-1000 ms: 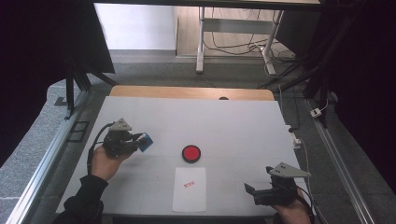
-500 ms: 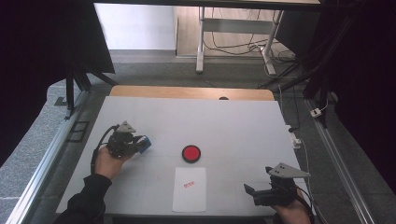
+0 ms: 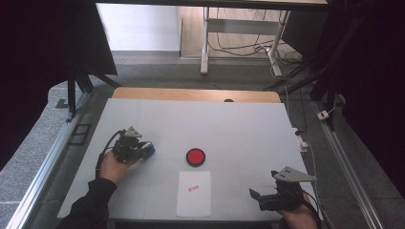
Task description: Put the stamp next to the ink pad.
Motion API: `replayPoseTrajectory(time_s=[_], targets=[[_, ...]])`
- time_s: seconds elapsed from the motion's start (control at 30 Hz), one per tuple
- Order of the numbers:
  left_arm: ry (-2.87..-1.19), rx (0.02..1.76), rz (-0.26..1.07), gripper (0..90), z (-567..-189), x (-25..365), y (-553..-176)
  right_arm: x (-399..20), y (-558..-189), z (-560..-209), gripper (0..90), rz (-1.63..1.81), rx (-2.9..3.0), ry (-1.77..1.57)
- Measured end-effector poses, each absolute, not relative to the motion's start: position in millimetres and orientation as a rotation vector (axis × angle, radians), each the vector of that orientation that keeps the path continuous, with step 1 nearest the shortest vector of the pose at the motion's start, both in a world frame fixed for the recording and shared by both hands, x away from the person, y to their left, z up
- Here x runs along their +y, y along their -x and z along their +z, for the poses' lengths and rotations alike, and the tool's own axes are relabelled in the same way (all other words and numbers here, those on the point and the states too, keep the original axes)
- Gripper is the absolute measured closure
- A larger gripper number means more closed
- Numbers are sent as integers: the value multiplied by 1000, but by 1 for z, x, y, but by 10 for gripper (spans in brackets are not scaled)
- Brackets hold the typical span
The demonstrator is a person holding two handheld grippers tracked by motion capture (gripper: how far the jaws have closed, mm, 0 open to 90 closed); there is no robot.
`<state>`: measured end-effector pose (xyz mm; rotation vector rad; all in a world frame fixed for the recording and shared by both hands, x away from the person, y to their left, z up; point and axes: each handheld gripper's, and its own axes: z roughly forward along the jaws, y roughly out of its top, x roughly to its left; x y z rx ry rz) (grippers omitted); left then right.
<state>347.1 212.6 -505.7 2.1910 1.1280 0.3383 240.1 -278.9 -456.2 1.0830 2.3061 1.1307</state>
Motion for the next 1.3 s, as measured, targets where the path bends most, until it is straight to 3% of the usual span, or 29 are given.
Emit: replayPoseTrajectory(time_s=[0.13,0.43,1.0,1.3], targets=[[-2188,1129,324,667,-507,212,-348,-279,-240,-456,0,1129,2308,-1082],[-2145,1124,329,508,-502,215,-346,-279,-240,-456,0,1132,2311,-1081],[-2031,1076,307,95,-482,217,-338,-279,-240,-456,0,1131,2315,-1081],[-1964,1039,272,48,-464,217,-324,-279,-240,-456,0,1136,2316,-1081]])
